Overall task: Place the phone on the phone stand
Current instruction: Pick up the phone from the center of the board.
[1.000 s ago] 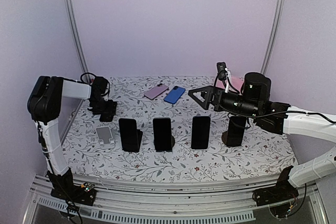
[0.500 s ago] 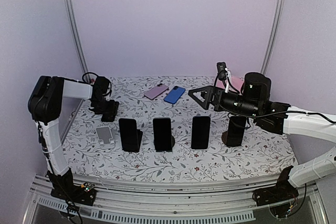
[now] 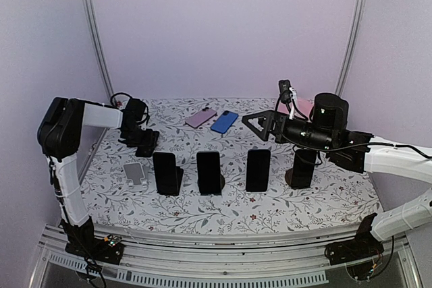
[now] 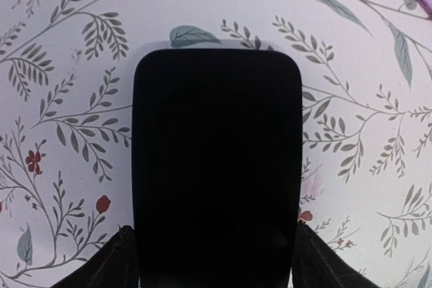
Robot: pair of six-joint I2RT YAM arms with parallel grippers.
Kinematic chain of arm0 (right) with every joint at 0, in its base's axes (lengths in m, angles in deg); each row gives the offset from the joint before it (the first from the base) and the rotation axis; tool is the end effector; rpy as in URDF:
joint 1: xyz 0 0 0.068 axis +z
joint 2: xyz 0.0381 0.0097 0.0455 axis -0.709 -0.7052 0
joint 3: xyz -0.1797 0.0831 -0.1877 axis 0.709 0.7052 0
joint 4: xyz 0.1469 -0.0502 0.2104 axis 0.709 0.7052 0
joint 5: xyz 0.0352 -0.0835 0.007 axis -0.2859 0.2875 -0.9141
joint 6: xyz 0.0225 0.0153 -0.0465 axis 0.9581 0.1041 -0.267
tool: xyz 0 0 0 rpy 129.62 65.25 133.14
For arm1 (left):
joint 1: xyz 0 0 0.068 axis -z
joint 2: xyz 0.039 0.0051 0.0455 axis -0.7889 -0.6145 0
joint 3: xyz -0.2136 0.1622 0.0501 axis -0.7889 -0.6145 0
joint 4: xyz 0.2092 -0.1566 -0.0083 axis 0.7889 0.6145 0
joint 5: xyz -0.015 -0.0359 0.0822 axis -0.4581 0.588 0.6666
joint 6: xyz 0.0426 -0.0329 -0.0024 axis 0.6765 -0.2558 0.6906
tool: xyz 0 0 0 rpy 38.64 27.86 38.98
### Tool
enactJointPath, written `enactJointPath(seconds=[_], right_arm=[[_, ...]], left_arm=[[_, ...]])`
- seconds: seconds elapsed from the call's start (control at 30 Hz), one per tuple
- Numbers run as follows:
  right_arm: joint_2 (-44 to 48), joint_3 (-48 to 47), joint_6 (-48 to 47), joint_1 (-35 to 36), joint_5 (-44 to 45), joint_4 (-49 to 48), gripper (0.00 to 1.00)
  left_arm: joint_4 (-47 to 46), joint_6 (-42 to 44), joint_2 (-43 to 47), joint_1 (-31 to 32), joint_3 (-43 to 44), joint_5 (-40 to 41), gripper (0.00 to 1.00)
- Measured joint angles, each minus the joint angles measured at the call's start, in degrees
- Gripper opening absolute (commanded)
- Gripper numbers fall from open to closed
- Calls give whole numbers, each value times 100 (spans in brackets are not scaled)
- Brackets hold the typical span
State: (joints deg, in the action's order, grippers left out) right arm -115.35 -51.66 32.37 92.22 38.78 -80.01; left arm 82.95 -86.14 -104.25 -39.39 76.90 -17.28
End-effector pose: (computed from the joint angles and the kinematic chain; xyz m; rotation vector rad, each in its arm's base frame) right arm 0.1919 0.2151 0.3157 -0.3598 1.8167 1.1685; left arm 0.3945 -0.0858 0.1325 -0.0477 2.6483 -0.0405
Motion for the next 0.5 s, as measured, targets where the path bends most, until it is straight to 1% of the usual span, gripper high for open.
enactJointPath(seconds=[0.23, 0.5], right_arm=[[-11, 0, 0, 0, 2, -7, 99], [-240, -9, 0, 0, -22, -46, 99]], left_arm=[[11, -17, 44, 46, -2, -125, 63], [2, -15, 380, 168, -20, -201, 63]])
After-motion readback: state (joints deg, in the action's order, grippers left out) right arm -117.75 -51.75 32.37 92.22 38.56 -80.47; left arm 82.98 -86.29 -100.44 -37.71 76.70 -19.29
